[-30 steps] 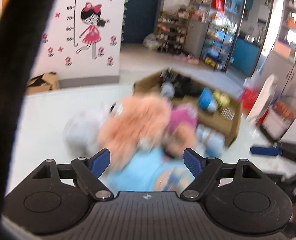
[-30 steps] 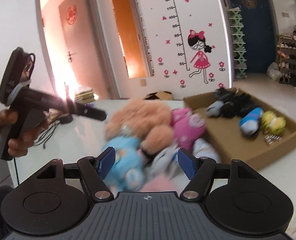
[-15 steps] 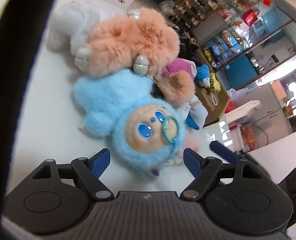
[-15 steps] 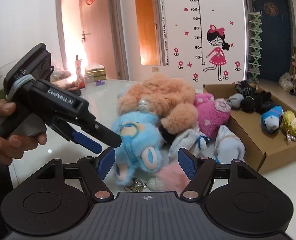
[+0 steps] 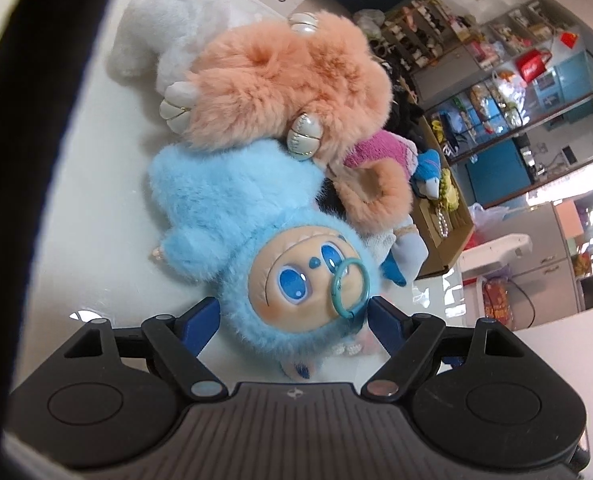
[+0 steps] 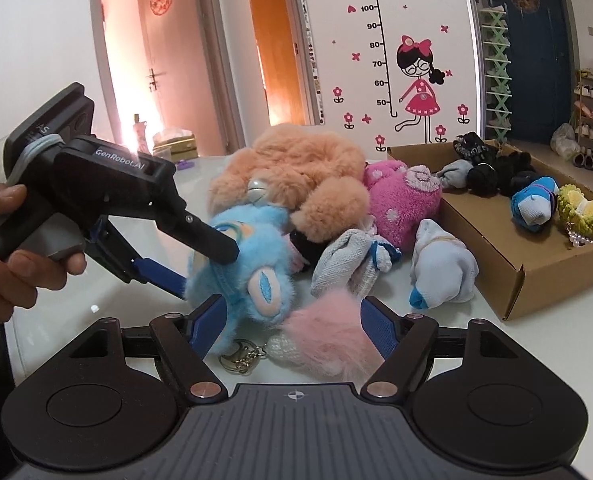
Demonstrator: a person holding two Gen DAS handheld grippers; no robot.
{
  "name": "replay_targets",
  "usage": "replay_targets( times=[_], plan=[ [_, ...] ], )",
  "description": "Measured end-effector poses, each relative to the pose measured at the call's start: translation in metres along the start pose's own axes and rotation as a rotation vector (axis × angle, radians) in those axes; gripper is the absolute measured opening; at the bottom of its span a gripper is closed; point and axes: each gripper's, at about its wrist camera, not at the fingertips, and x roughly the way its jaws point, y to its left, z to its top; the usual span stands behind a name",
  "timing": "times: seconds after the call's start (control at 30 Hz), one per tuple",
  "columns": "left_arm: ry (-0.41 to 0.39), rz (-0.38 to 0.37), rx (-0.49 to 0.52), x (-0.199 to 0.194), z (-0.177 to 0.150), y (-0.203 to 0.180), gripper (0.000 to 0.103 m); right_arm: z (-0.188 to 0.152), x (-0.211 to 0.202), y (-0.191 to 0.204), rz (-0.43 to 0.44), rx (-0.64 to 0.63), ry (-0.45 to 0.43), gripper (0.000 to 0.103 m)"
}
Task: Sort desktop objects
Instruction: 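Grasp the light-blue doll with the left tool while the right tool grasps the pink pompom keychain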
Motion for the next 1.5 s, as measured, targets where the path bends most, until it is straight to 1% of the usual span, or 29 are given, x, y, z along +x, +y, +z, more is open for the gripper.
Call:
replay_targets(
  times=[0.1,0.27,0.4,0.6,0.7,0.73,0.8,0.83,0.87,0.9,0.97,1.03,1.1,1.17,1.3,1.43,1.5],
  plan=[
    [-0.007,-0.006,-0.037,0.001,0.001,0.002,0.078,0.000,0.004,-0.004,-0.004,0.003,0.013,0.079],
    [-0.021,0.004,-0.059,0.004,0.003,0.000,0.078,0.000,0.012,-0.009,-0.006,0.005,0.041,0.080],
    [-0.025,0.009,-0.087,-0.004,-0.004,0.014,0.079,-0.002,0.022,-0.009,0.002,-0.008,0.069,0.081],
    [-0.043,0.034,-0.139,0.000,-0.002,0.013,0.079,-0.005,0.032,-0.008,-0.001,-0.028,0.097,0.081],
    [-0.045,0.030,-0.165,0.004,-0.003,0.021,0.081,-0.008,0.035,-0.006,-0.005,-0.040,0.112,0.081],
    [-0.053,0.022,-0.167,0.004,-0.003,0.021,0.085,-0.008,0.034,-0.004,-0.009,-0.048,0.109,0.081],
    [-0.060,0.038,-0.160,0.003,-0.001,0.020,0.083,-0.008,0.035,-0.001,-0.014,-0.056,0.115,0.080],
    [-0.063,0.052,-0.157,0.001,-0.001,0.019,0.079,-0.008,0.036,0.001,-0.017,-0.060,0.122,0.077],
    [-0.062,0.070,-0.146,0.000,-0.001,0.017,0.073,-0.008,0.037,0.002,-0.025,-0.065,0.127,0.068],
    [-0.062,0.085,-0.132,-0.001,0.000,0.016,0.072,-0.009,0.036,0.003,-0.030,-0.067,0.126,0.067],
    [-0.057,0.087,-0.119,-0.003,0.000,0.017,0.069,-0.011,0.034,0.003,-0.017,-0.052,0.121,0.060],
    [-0.066,0.096,-0.105,-0.008,-0.002,0.015,0.067,-0.011,0.032,0.003,-0.001,-0.040,0.120,0.058],
    [-0.072,0.101,-0.082,-0.012,-0.006,0.012,0.066,-0.012,0.029,0.002,0.012,-0.022,0.114,0.056],
    [-0.076,0.089,-0.058,-0.020,-0.012,0.011,0.066,-0.012,0.024,0.002,0.023,-0.010,0.101,0.055],
    [-0.116,0.073,0.037,-0.041,-0.029,0.007,0.065,-0.011,0.013,0.000,0.058,0.035,0.061,0.055],
    [-0.122,0.075,0.063,-0.054,-0.042,0.017,0.065,-0.011,0.012,0.002,0.066,0.038,0.062,0.054],
    [-0.144,0.088,0.106,-0.061,-0.048,0.019,0.065,-0.011,0.009,0.003,0.069,0.042,0.056,0.054]
  ],
)
